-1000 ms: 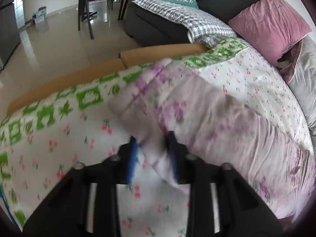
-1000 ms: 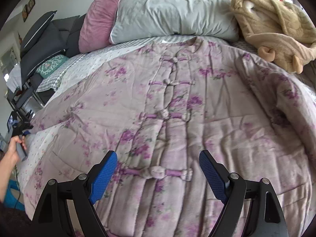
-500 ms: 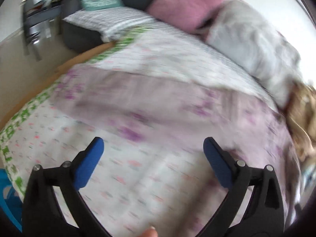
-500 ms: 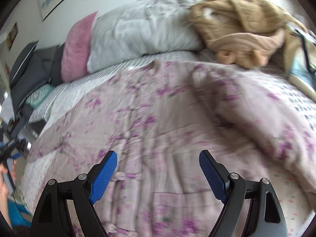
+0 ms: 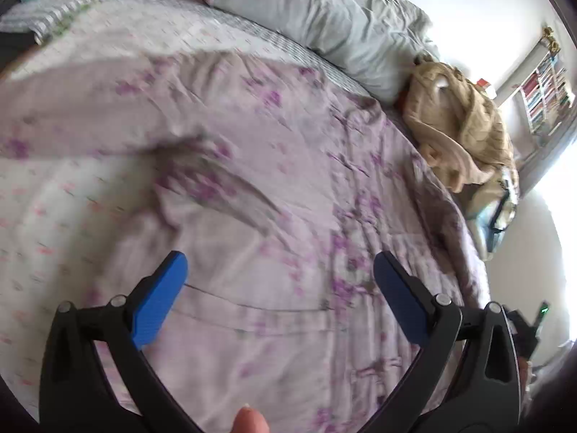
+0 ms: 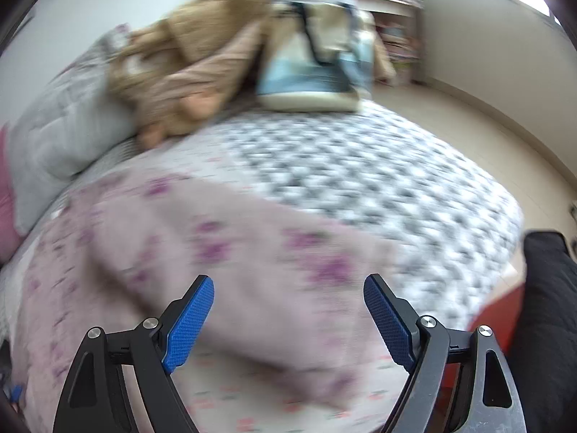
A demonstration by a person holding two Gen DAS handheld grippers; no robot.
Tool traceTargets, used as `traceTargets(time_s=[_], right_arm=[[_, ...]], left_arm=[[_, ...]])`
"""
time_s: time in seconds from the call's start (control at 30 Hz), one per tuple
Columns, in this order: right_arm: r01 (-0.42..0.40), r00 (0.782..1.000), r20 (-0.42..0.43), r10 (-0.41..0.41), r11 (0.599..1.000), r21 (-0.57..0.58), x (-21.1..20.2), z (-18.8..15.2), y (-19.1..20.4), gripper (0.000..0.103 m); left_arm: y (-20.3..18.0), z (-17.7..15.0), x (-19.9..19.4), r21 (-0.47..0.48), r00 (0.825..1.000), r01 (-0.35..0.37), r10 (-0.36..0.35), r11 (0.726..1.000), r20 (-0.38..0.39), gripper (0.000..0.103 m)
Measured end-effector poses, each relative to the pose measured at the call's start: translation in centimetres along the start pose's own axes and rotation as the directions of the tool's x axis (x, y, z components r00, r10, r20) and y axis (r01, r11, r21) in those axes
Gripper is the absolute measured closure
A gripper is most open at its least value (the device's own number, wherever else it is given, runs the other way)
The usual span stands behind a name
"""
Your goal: Fold large clothes
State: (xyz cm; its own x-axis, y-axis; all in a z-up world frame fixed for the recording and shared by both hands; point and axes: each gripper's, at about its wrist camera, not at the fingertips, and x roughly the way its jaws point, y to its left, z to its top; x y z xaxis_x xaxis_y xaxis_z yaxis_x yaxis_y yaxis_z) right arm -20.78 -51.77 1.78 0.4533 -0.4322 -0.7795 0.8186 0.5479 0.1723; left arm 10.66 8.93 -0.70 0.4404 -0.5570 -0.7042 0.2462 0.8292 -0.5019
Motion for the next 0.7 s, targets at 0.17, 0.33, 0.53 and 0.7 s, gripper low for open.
traceTargets(time_s=[0.17,0.33,0.53,0.7], right_arm=[[0.056,0.990,-0.134,-0.040,0.991,0.119,4.8,-0.4,-5.0,0.018],[-0.008,0.996,-0.088,0.017,0.995,0.096,6.2,0.6,-2.7,0.055],[0.155,0.988,0.037,-0.152,0.984,-0.088,5.0,7.6,0.6,0.086],[0.326,0.920,0.281,-0.273,0.931,-0.164,2.8,16.4,3.2,0.087]], left_arm=[[-1.5,-0.8,2.5,-0.033,0.997,0.079,-0.080,0.996,-0.012,0.001],[-3.3,-1.1,4.4,0.023,0.998,0.053,-0.052,0.998,-0.026,0.001],[-5.4,-0.2,4.9,0.125,0.998,-0.007,0.000,0.992,0.057,0.001],[-5.7,0.7,5.4,0.128,0.995,-0.007,-0.006,0.992,0.103,0.001]])
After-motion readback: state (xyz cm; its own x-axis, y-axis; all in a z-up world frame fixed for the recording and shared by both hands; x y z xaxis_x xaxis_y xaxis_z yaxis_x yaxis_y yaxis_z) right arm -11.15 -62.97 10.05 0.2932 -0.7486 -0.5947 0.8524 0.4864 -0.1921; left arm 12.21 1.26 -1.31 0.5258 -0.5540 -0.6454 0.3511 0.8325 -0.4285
